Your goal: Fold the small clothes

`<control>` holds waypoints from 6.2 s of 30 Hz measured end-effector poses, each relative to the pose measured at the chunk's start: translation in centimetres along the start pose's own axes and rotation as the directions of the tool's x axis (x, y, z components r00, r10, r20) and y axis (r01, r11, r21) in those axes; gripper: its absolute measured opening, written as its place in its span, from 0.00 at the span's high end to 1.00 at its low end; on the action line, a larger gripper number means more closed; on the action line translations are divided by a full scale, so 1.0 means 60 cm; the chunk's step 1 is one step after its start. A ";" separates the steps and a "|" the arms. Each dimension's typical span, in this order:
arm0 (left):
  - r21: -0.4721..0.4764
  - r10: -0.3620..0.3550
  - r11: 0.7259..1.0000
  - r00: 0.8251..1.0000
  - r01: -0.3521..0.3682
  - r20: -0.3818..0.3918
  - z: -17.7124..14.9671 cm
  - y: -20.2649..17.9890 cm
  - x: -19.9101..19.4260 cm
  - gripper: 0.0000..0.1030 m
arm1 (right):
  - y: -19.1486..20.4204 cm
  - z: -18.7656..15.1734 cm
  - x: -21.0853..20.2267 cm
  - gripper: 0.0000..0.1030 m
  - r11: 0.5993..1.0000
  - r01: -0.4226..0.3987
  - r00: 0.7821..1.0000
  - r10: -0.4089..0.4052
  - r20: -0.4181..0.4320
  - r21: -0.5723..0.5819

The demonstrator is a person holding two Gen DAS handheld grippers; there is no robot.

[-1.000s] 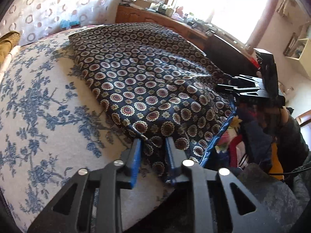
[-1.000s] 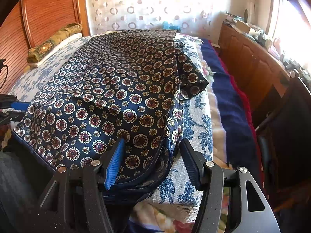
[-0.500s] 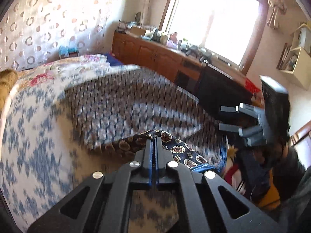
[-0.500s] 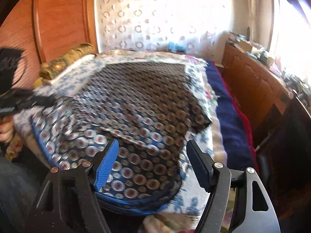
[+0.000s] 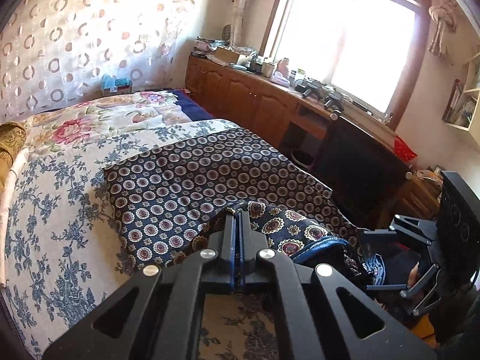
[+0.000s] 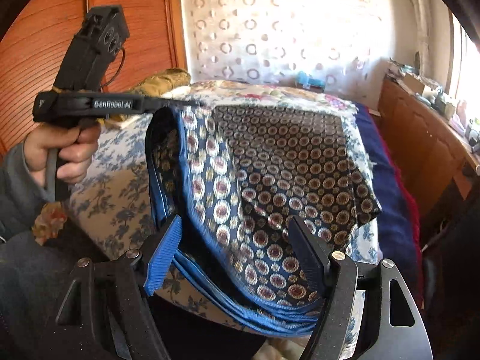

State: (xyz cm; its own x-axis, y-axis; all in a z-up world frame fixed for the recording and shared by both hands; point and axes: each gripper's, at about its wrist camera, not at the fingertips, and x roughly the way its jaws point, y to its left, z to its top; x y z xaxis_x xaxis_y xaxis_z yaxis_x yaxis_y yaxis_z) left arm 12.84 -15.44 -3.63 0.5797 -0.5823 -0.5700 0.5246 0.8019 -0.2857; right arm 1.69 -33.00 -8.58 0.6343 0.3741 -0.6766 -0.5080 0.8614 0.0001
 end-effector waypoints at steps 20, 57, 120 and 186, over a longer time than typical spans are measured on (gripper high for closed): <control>-0.042 0.056 0.998 0.998 -0.056 -0.014 0.004 0.044 0.028 1.00 | 0.003 -0.016 -0.003 0.27 1.000 -0.022 0.999 0.022 -0.028 -0.021; -0.099 0.088 0.992 0.993 -0.080 0.076 0.041 0.119 -0.034 1.00 | -0.108 0.154 0.057 0.98 0.981 0.135 0.989 -0.124 0.086 -0.142; -0.155 0.143 0.972 0.966 -0.179 -0.215 0.043 0.254 0.151 0.63 | -0.293 0.191 0.294 0.47 0.988 0.033 0.988 -0.009 -0.152 0.153; -0.505 0.548 0.749 0.830 -0.430 0.106 -0.134 0.593 -0.286 0.98 | 0.371 0.713 0.648 0.78 0.807 -0.253 0.954 0.301 0.004 -0.533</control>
State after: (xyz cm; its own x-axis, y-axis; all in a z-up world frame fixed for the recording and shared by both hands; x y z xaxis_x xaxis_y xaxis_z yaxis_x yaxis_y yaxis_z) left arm 16.53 24.14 -10.22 0.8344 -0.0583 -0.5481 -0.1711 0.9179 -0.3581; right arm 39.95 15.42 -3.38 0.4543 0.6178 -0.6419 -0.8812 0.4175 -0.2218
